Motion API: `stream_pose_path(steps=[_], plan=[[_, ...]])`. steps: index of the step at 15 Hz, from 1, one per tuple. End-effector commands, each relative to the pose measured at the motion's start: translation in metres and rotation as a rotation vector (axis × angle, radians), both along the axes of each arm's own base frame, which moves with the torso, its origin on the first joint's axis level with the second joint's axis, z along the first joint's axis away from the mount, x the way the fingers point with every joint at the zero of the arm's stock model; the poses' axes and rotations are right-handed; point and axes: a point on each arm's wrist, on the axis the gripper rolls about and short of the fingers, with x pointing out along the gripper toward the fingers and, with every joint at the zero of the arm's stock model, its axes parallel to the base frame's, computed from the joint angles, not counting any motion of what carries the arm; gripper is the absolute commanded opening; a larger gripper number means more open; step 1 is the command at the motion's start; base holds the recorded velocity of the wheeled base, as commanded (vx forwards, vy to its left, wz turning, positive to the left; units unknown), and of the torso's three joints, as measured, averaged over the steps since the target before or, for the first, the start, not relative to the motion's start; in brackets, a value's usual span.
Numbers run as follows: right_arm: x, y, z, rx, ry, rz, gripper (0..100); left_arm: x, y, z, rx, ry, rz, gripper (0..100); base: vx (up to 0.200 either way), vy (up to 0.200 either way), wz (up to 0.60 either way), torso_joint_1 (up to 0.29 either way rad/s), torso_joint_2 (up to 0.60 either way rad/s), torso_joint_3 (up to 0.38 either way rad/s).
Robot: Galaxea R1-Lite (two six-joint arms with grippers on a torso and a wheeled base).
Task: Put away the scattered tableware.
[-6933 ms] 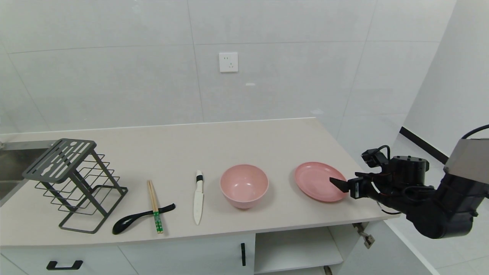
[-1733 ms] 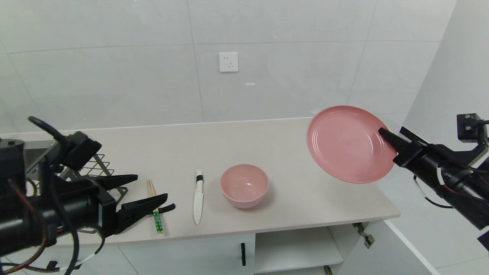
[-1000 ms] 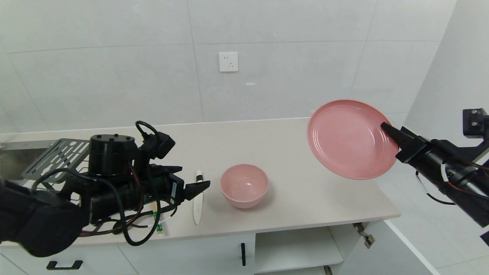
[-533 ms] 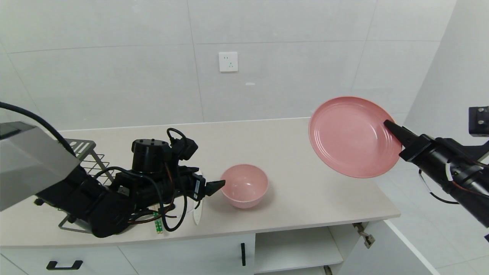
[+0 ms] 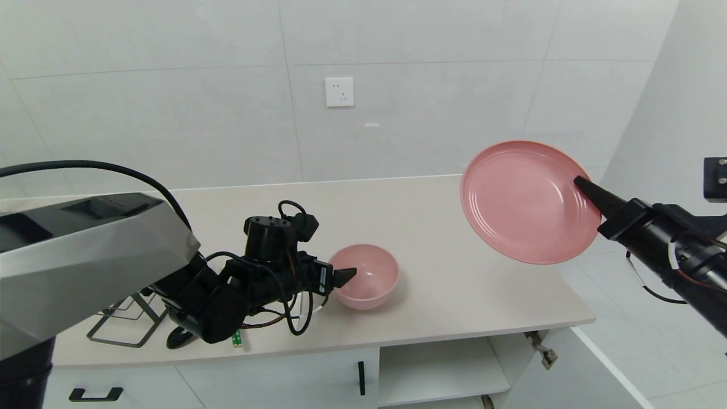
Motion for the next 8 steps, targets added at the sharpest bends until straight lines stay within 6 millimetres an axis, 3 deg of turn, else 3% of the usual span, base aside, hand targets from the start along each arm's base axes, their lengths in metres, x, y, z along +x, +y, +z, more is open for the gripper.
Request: stream_pose_path(steps=[1,8], plan=[[-0.0001,0.0001,0.0001,0.000,-0.001,0.001,0,0.0056,-0.0063,-0.0126,0.007,0.018,-0.003,100,0.000,0.000,0.00,0.000,0.00,0.000],[0.0004,0.0005,-0.0020,-0.002,0.008,0.002,0,0.0087,-0.0039,-0.0169,0.021,0.022,0.029,100,0.000,0.000,0.00,0.000,0.00,0.000]])
